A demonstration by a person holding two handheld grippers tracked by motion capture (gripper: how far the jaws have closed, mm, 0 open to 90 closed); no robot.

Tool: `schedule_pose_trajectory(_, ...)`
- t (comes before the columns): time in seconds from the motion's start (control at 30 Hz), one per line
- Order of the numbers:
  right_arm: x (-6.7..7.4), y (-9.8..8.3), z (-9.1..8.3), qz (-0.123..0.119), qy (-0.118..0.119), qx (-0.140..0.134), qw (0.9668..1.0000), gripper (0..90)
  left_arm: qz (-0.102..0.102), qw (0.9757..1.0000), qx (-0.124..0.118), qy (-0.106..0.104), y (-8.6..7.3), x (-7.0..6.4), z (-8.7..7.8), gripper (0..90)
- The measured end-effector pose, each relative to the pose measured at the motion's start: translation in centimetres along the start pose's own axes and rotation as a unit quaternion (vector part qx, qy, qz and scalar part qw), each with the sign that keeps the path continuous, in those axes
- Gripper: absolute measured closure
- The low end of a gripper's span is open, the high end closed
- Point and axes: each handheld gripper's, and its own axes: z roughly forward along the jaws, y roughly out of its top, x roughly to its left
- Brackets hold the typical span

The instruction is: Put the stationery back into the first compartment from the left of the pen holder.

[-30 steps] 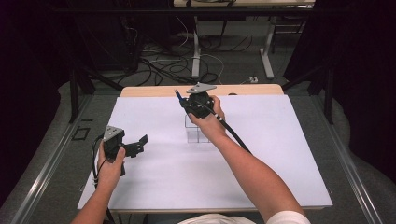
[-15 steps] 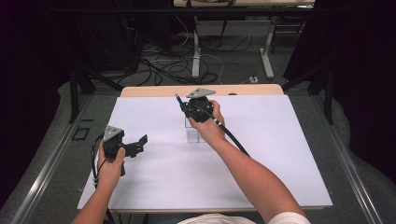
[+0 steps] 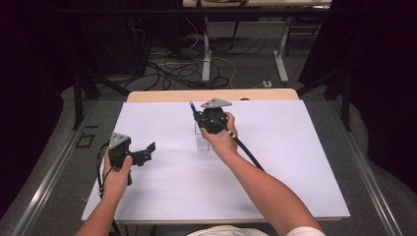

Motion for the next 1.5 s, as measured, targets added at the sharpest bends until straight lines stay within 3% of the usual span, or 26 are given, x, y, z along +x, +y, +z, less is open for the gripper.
schedule_pose_trajectory(0.6, 0.4, -1.3, -0.4, -0.005, 0.0, 0.001, 1.0, 78.8, 0.0, 1.0, 0.002, -0.001, -0.1, 0.0, 0.0, 0.0)
schedule_pose_trajectory(0.97, -1.0, -1.2, -2.6, -0.003, 0.0, -0.01, 0.9999, 56.4, -0.001, 1.0, 0.003, 0.0, -0.1, 0.0, 0.1, 0.0)
schedule_pose_trajectory(1.23, -2.6, -2.0, -4.3, -0.019, -0.007, 0.013, 0.9997, 46.5, 0.0, 1.0, 0.002, 0.0, -0.1, -0.1, 0.1, 0.0)
schedule_pose_trajectory(1.3, -2.9, -2.2, -4.7, -0.025, -0.02, 0.022, 0.9992, 44.2, 0.0, 1.0, 0.002, 0.0, -0.1, -0.1, 0.1, 0.0)
schedule_pose_trajectory(1.5, -4.2, -3.0, -6.5, -0.02, -0.03, 0.024, 0.999, 38.7, 0.0, 1.0, 0.003, 0.001, -0.1, -0.1, 0.1, 0.0)
